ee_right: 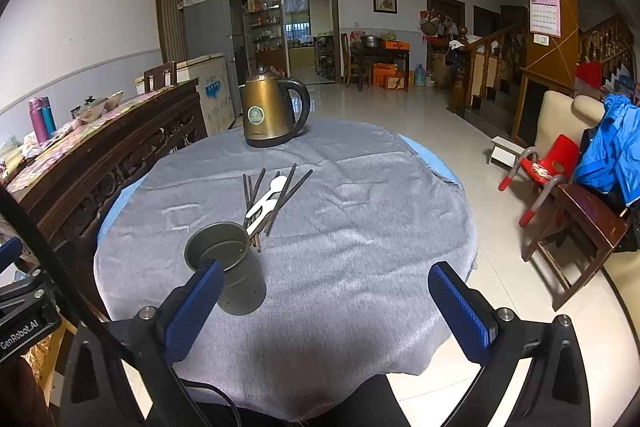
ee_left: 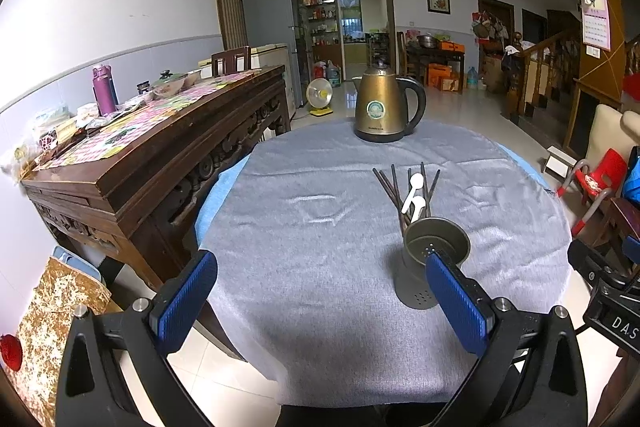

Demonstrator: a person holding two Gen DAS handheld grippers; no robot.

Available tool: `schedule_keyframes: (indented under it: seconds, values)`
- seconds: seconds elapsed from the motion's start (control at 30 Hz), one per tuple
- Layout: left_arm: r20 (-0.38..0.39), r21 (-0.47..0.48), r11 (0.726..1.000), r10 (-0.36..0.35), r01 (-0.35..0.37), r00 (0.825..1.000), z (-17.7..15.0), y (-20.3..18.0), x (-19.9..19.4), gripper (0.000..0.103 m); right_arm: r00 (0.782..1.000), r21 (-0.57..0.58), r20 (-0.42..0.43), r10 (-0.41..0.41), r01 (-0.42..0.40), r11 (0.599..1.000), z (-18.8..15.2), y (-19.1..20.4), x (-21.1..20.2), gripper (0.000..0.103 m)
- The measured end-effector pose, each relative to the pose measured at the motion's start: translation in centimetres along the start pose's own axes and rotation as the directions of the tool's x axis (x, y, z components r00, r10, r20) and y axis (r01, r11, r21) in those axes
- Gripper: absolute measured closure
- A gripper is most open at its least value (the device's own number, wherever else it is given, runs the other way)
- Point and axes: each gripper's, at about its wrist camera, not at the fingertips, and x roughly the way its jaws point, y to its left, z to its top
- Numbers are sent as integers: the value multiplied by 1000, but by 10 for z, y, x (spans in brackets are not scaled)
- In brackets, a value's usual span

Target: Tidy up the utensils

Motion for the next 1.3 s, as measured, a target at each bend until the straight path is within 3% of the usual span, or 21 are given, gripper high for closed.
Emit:
schedule_keyframes:
  seconds: [0.1,0.4,0.57,0.73,0.8,0.9,1.0,1.07,1.2,1.3]
  values:
    - [-4,2,1000,-1,1,1000,-1,-1,1,0,1000,6,-29,3,-3,1000,1,1,1,0]
    - [-47,-2,999,-47,47,998,18,3,29,0,1000,7,2,15,-15,1000,6,-7,15,0]
    - [-115,-26,994,-107,105,988,47,9,80,0,993,66,-32,113,-110,992,28,-32,47,3]
    - [-178,-11,987,-161,162,971,72,-6,142,1,975,193,-95,201,-180,964,40,-60,98,18]
    - [-200,1,978,-206,210,958,79,-16,166,13,968,221,-115,222,-193,956,40,-68,120,27]
    - [-259,9,950,-299,312,918,90,-36,207,32,946,280,-163,281,-228,932,34,-79,151,39]
    - [-317,20,920,-365,391,875,97,-59,241,53,923,321,-194,333,-261,910,30,-88,178,43]
    - [-359,26,908,-381,417,852,103,-76,269,60,907,355,-199,370,-285,890,29,-95,192,43]
    - [-418,61,898,-373,436,828,109,-109,307,60,899,376,-208,385,-290,880,24,-103,210,43]
    - [-458,100,903,-331,418,825,110,-135,335,60,896,381,-230,379,-276,883,19,-112,222,43]
